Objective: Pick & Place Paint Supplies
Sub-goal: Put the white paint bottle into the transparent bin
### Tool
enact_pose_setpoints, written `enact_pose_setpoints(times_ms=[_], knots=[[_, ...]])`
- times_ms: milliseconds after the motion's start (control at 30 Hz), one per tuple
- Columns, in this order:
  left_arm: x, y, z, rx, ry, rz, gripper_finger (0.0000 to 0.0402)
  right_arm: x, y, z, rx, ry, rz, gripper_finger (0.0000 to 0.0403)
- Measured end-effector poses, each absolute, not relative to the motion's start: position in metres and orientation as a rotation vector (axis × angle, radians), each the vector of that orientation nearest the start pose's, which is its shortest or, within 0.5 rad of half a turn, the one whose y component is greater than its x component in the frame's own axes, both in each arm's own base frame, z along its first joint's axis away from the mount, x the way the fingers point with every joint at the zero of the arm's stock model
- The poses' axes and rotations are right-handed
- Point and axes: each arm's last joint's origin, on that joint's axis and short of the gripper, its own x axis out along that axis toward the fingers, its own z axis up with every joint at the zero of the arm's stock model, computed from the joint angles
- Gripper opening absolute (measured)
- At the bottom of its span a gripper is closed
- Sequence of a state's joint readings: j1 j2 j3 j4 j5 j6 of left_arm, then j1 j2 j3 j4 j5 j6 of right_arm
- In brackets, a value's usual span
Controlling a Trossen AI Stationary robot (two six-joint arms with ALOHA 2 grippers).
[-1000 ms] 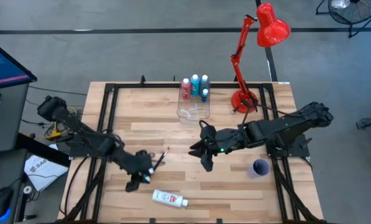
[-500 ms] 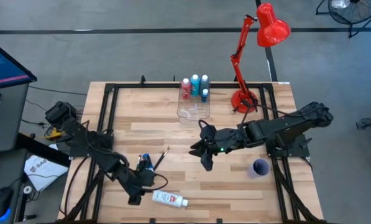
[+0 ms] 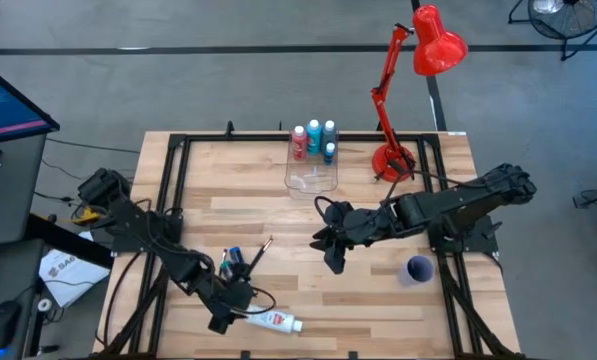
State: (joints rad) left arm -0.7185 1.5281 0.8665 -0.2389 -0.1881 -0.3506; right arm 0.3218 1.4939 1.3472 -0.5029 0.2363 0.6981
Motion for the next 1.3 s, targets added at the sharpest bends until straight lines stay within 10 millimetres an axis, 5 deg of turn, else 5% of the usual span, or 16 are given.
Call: enact_pose_setpoints(times_ms=[533,967,1300], knots=[[0.234,-0.195,0.187,-0.088,0.878,-0.281,0.029,0.312,0.102,0.333,0.529,0.615,-0.132,0.0113],[0.235,-0.196,0.187,0.033,0.846,-0.342,0.0289,0.31,0.112,0.335,0.522,0.599,-0.092,0.0113],[0.239,-0.204,0.165,0.058,0.9,-0.359,0.0289,0.31,0.11,0.335,0.522,0.6,-0.097,0.0113]])
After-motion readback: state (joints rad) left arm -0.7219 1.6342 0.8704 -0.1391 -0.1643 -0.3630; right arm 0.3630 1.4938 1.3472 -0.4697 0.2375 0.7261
